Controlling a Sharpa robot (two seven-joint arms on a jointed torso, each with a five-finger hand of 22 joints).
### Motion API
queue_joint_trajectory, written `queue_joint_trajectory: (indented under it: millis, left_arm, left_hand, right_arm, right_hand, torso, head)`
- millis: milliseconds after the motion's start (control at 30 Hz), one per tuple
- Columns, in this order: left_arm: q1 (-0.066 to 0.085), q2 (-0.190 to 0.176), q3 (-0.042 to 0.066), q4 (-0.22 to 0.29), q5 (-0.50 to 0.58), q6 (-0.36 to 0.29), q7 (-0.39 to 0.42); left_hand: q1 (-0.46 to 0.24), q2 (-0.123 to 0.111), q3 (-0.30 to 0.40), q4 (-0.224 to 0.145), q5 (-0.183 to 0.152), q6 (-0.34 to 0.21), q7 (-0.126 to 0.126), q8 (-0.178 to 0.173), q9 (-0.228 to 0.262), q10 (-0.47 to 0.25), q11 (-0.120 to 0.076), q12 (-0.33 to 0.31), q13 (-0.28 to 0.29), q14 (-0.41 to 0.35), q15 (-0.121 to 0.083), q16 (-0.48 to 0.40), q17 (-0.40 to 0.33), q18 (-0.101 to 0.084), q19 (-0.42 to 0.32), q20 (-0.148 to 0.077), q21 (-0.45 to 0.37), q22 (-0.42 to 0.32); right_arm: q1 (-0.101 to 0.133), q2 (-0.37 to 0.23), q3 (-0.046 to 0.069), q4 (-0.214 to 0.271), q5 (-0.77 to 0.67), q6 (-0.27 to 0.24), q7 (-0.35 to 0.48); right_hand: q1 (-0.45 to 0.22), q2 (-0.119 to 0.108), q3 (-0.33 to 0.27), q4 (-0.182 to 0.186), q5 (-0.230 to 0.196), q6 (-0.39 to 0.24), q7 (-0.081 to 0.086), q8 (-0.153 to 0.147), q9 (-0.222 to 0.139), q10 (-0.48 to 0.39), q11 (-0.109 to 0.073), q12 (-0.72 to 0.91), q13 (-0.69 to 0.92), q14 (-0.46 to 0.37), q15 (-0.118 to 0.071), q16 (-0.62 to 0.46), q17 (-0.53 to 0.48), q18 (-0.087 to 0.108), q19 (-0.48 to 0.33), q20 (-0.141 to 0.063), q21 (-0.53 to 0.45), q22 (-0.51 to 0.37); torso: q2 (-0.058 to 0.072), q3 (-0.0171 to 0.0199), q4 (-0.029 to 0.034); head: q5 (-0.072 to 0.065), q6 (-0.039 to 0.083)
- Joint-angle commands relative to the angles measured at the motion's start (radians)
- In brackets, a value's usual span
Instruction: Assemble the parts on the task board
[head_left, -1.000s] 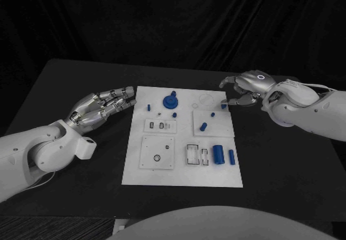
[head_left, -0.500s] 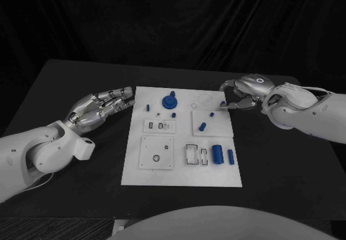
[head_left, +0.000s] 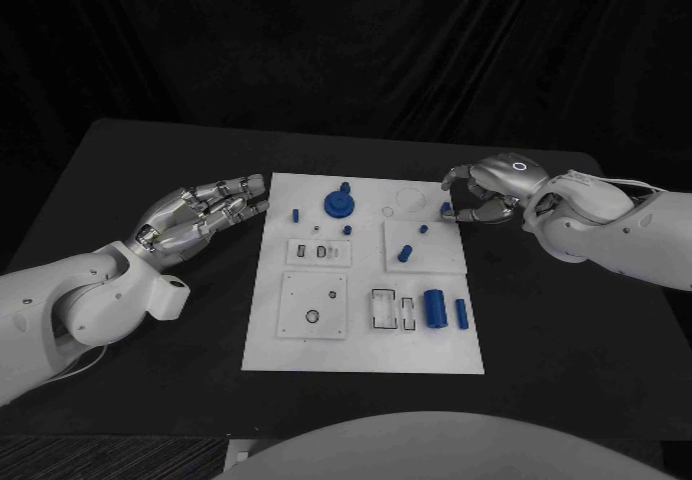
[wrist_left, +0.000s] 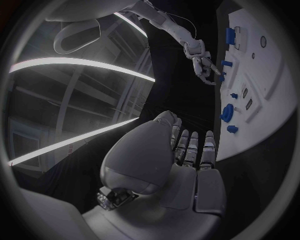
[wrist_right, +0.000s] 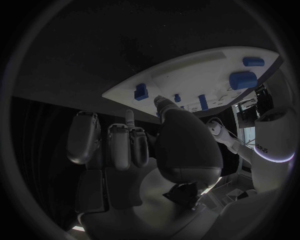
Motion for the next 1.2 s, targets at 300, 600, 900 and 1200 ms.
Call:
queue_joint_trajectory:
  millis: [300,600,900,1200]
  left_arm:
    - [-0.002,0.002,0.001,0.0,0.0,0.018,0.007]
    - [-0.003,0.003,0.001,-0.001,0.0,0.021,0.004]
    - [-0.004,0.003,0.001,-0.002,0.0,0.024,0.001]
    - [-0.004,0.004,0.001,-0.002,0.0,0.026,0.001]
  left_hand:
    - [0.003,-0.001,0.004,0.0,-0.006,-0.007,0.0,0.003,0.0,-0.005,0.005,0.0,0.0,-0.003,0.006,0.001,-0.001,0.003,0.0,0.009,-0.005,-0.001]
    - [0.001,-0.002,0.007,-0.001,-0.007,-0.009,0.0,0.003,0.0,-0.006,0.005,-0.001,-0.001,-0.003,0.007,0.001,-0.001,0.003,0.0,0.009,-0.005,-0.001]
    - [0.001,-0.002,0.007,-0.001,-0.007,-0.009,0.0,0.003,0.0,-0.006,0.005,-0.001,-0.001,-0.003,0.007,0.001,-0.001,0.003,0.0,0.009,-0.005,-0.001]
    - [0.001,-0.002,0.007,-0.001,-0.007,-0.009,0.0,0.003,0.0,-0.006,0.005,-0.001,-0.001,-0.003,0.007,0.001,-0.001,0.003,0.0,0.009,-0.005,-0.001]
  right_arm:
    - [-0.01,0.012,0.0,-0.013,-0.001,0.015,-0.002]
    - [-0.016,0.018,0.0,-0.02,-0.001,0.022,-0.002]
    - [-0.021,0.021,0.0,-0.026,-0.001,0.028,-0.001]
    - [-0.024,0.029,0.0,-0.033,-0.001,0.029,0.003]
  right_hand:
    - [0.046,0.001,0.022,-0.002,0.089,0.012,0.0,0.054,0.015,0.106,-0.001,0.004,0.263,0.082,0.001,-0.006,0.194,-0.002,0.001,0.001,-0.008,0.172]
    - [0.063,0.0,0.027,-0.004,0.099,0.017,-0.001,0.073,0.023,0.106,-0.001,0.004,0.263,0.082,0.0,-0.007,0.193,-0.002,0.001,0.0,-0.009,0.172]
    - [0.086,0.001,0.036,-0.004,0.143,0.011,-0.001,0.091,0.03,0.106,-0.002,0.004,0.263,0.081,0.0,-0.009,0.191,-0.002,0.002,-0.001,-0.012,0.173]
    - [0.119,0.004,0.057,-0.009,0.209,0.013,-0.004,0.114,0.037,0.106,-0.004,0.004,0.263,0.079,-0.002,-0.014,0.187,-0.001,0.0,-0.002,-0.02,0.172]
  torso:
    - [0.001,0.0009,0.0001]
    - [0.001,0.0002,0.001]
    - [0.001,0.0006,0.0005]
    - [0.001,0.0006,-0.0002]
  head:
    - [-0.006,0.0]
    - [-0.005,0.0]
    - [-0.006,0.0]
    - [0.0,0.0]
